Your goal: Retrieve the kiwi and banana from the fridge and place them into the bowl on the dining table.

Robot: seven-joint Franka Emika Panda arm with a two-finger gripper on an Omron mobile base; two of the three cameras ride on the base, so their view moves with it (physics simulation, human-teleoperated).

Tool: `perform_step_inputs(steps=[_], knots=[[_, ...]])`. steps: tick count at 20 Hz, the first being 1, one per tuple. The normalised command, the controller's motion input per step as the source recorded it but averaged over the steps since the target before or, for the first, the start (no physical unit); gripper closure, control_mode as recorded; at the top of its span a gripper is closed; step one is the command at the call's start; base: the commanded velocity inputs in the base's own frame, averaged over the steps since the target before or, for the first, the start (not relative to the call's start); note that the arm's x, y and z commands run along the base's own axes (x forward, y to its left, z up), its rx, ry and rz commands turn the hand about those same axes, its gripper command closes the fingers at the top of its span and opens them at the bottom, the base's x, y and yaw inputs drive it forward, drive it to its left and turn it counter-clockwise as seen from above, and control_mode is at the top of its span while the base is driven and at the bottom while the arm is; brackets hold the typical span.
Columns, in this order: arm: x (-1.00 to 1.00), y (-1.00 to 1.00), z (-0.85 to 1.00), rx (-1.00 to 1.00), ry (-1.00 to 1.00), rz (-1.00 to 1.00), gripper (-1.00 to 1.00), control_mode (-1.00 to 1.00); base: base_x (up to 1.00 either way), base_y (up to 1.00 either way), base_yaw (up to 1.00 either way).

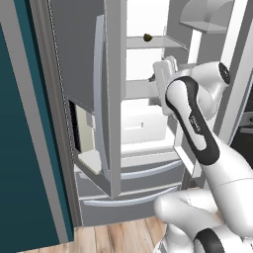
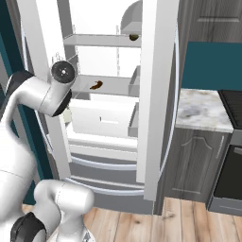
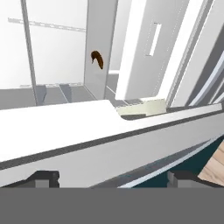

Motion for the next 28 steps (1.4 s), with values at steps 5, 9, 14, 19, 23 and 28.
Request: perform_step_inputs(steps=[5, 9, 14, 19, 23, 28], knots=[[0.66, 0.00, -0.05, 0.00, 0.01, -0.03, -1.00, -1.00, 0.00, 0.00, 0.00], [0.44, -0.09, 0.00, 0.00, 0.00, 0.00, -1.00, -1.00, 0.00, 0.00, 0.00], [0.62, -0.02, -0.07, 0.01, 0.01, 0.00, -1.00, -1.00, 0.00, 0.00, 0.00], [0.64, 0.00, -0.14, 0.01, 0.03, 0.03, -1.00, -1.00, 0.00, 0.00, 0.00], [0.55, 0.02, -0.08, 0.00, 0.01, 0.07, -1.00, -1.00, 0.00, 0.00, 0.00], [0.35, 0.25, -0.01, 0.00, 0.00, 0.11, -1.00, -1.00, 0.00, 0.00, 0.00]])
